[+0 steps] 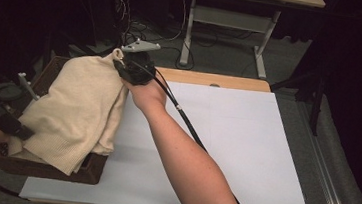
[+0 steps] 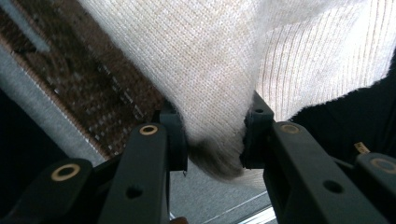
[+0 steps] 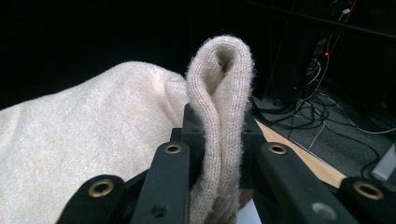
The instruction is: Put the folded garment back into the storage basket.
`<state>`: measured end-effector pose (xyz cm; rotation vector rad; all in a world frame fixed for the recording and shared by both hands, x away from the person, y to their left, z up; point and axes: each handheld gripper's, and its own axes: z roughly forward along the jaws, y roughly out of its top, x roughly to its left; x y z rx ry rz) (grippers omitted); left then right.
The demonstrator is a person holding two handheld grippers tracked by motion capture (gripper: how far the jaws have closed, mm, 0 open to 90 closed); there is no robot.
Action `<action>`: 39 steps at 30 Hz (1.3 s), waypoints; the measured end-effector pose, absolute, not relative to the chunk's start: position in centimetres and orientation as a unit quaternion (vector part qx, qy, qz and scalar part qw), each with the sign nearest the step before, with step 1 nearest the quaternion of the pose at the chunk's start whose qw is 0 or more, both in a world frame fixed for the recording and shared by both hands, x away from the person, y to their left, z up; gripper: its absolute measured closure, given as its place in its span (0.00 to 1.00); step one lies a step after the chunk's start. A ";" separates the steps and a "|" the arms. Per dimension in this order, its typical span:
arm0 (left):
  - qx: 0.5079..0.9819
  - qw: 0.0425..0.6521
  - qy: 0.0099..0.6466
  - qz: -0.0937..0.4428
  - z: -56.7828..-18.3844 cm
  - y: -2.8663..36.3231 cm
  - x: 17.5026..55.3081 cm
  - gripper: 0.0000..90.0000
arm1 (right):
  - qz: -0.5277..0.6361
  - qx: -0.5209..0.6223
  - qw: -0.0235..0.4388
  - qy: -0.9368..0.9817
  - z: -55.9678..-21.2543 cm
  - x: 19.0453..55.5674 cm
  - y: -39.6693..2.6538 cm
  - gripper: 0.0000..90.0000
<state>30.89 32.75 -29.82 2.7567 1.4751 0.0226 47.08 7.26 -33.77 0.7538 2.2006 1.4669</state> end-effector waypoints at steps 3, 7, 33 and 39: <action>0.880 0.007 0.475 0.008 -30.2 33.4 30.8 0.73 | 0.523 0.263 0.193 0.788 -34.0 47.1 8.1 0.89; 0.877 0.014 0.481 0.005 -30.7 34.2 30.6 0.73 | 0.521 0.260 0.192 0.790 -34.1 47.2 8.9 0.89; 0.803 0.094 0.588 -0.010 -36.6 39.6 30.4 0.17 | 0.494 0.301 0.161 0.800 -39.4 51.7 10.7 0.42; 0.806 0.056 0.590 -0.013 -35.9 38.1 30.3 0.00 | 0.502 0.299 0.159 0.796 -39.5 50.6 7.8 0.29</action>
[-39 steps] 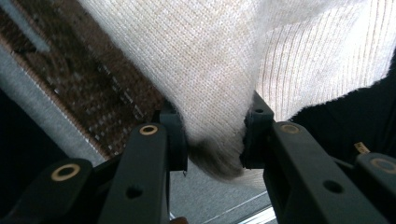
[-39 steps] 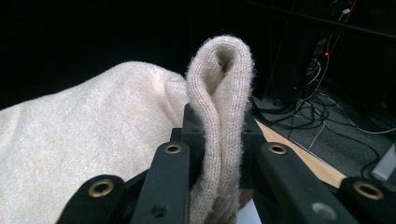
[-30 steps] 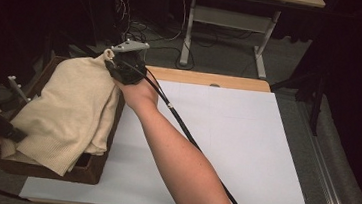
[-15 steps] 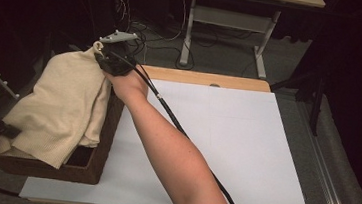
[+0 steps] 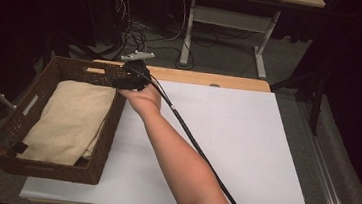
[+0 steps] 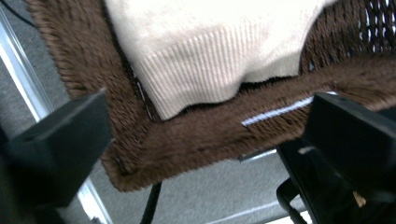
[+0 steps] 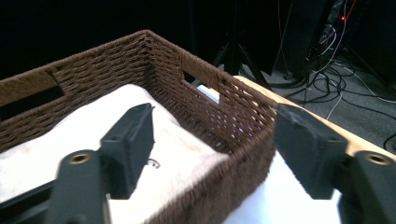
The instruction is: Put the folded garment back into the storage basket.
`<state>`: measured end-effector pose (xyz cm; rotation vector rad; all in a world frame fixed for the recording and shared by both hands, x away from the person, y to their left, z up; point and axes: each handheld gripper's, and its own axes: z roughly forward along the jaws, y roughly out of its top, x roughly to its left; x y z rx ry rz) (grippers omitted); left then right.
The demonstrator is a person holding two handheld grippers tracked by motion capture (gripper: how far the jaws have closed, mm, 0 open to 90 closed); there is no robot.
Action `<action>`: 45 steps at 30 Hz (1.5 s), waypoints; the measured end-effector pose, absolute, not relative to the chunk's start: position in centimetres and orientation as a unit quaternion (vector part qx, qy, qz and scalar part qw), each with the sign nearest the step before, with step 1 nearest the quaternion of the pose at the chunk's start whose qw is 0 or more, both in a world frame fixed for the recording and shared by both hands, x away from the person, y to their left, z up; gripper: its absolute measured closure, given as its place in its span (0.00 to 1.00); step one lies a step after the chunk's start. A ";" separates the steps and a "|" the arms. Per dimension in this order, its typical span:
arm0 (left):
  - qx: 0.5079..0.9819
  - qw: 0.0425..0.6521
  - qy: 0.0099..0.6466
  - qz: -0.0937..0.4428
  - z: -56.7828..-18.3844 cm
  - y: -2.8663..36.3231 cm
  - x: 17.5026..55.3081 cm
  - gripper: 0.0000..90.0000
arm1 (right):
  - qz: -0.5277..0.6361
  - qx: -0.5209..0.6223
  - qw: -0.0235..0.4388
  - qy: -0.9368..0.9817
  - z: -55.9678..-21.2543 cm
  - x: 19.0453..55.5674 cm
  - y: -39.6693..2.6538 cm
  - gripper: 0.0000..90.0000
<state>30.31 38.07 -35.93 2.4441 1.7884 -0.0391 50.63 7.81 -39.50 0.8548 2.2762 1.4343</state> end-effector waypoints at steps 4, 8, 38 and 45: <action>0.806 0.046 0.590 -0.010 -35.8 36.9 30.2 0.00 | 0.507 0.298 0.159 0.793 -39.4 49.8 6.3 0.21; 0.811 0.037 0.583 -0.008 -35.8 35.8 30.2 0.00 | 0.509 0.296 0.155 0.793 -39.5 48.7 5.2 0.15; 0.836 0.018 0.548 -0.005 -34.8 28.0 32.0 0.00 | 0.505 0.326 0.208 0.772 -40.6 43.1 -5.9 0.00; 0.846 0.018 0.533 -0.004 -34.5 25.7 32.5 0.00 | 0.502 0.330 0.215 0.770 -41.0 42.1 -8.7 0.00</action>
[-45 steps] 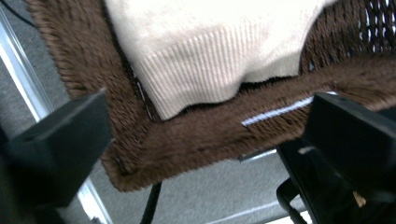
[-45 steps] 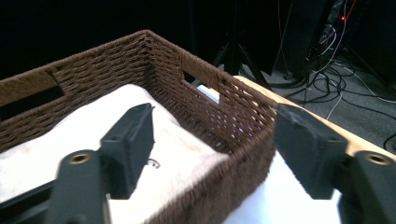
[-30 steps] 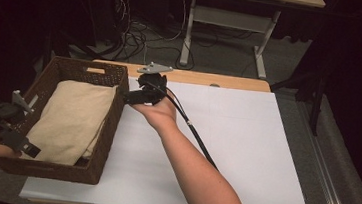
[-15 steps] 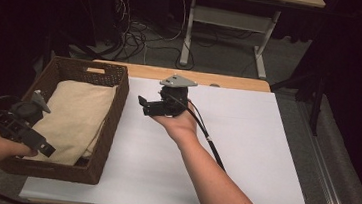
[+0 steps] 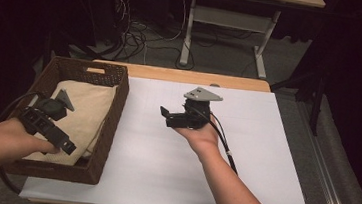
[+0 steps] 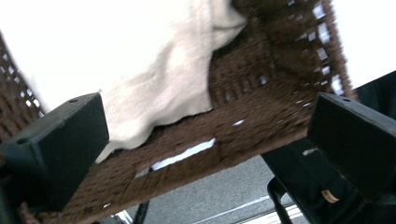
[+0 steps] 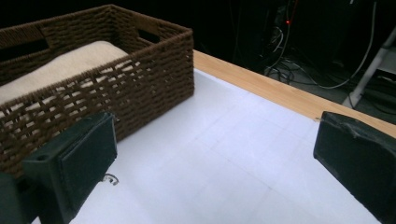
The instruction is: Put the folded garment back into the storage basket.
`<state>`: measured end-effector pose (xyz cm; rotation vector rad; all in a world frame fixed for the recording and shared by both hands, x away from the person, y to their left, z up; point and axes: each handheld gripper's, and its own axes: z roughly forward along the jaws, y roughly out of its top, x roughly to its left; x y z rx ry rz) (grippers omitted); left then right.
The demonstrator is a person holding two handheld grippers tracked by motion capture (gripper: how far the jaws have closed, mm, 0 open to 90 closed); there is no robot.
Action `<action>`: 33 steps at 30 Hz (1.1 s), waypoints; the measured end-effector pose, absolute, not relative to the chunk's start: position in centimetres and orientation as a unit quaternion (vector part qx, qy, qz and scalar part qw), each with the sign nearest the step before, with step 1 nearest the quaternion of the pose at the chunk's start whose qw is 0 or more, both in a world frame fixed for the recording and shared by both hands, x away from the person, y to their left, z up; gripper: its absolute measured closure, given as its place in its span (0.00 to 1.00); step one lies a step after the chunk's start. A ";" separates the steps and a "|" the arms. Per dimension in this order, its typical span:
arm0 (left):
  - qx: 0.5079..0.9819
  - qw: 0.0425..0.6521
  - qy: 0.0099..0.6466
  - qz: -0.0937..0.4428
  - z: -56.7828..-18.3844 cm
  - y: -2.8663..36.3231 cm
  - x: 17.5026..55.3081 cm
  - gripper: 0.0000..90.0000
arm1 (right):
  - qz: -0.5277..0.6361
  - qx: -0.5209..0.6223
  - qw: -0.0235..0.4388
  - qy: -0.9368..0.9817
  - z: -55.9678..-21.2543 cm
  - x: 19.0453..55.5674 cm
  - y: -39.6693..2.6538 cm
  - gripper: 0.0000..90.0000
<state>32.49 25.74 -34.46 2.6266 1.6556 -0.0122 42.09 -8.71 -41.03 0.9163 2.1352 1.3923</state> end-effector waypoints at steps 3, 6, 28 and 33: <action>0.849 0.018 0.529 -0.004 -34.3 24.6 32.7 0.00 | 0.502 0.333 0.219 0.767 -41.2 41.5 -10.1 0.00; 0.853 0.021 0.521 -0.005 -34.2 23.3 32.9 0.00 | 0.501 0.338 0.222 0.765 -41.4 40.8 -11.5 0.00; 0.894 0.029 0.447 -0.004 -36.0 13.7 34.5 0.00 | 0.485 0.359 0.241 0.760 -44.7 35.6 -21.4 0.00; 0.900 0.034 0.435 -0.009 -38.0 11.7 34.9 0.00 | 0.481 0.362 0.245 0.760 -45.3 34.5 -23.2 0.00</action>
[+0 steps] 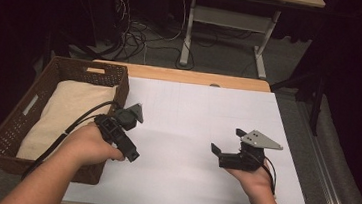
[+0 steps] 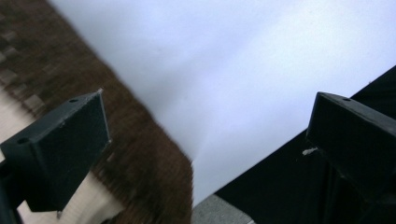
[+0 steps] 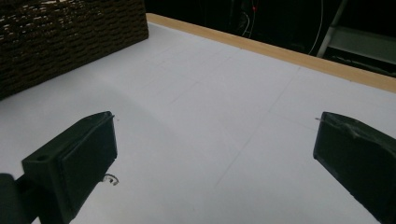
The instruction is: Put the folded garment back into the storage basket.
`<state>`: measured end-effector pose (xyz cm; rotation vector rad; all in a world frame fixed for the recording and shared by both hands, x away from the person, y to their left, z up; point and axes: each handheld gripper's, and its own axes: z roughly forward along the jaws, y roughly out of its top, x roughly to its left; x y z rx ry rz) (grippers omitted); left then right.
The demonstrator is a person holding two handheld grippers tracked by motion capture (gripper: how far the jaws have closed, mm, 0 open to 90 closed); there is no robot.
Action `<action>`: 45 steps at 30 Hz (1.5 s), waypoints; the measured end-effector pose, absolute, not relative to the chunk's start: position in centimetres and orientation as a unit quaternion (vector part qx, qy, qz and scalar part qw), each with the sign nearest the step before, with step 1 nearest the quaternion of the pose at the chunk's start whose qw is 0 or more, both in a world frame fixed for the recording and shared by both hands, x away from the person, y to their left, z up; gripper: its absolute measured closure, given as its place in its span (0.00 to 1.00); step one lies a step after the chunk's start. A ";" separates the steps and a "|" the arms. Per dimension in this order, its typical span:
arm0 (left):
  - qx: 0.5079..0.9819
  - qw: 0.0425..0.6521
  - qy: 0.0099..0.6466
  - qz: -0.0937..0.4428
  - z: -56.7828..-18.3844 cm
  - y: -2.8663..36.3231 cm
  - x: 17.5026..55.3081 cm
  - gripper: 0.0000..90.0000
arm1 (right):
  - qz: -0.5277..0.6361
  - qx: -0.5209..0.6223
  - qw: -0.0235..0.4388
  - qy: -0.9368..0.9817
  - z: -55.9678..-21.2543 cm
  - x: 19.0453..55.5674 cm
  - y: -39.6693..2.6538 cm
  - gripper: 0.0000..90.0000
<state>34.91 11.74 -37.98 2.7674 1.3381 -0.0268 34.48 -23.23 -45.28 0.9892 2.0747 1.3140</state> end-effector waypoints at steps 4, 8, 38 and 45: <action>0.905 0.045 0.423 -0.020 -39.4 10.6 35.0 0.00 | 0.479 0.369 0.247 0.757 -45.8 33.7 -24.5 0.00; 0.906 0.056 0.418 -0.025 -40.7 9.8 35.1 0.00 | 0.481 0.377 0.244 0.753 -46.5 32.7 -25.7 0.00; 0.880 0.226 0.415 0.042 -50.2 8.2 33.1 0.00 | 0.488 0.402 0.259 0.730 -49.6 29.7 -29.7 0.00; 0.845 0.332 0.414 0.066 -50.5 9.4 32.0 0.00 | 0.494 0.406 0.254 0.726 -50.1 29.4 -29.6 0.00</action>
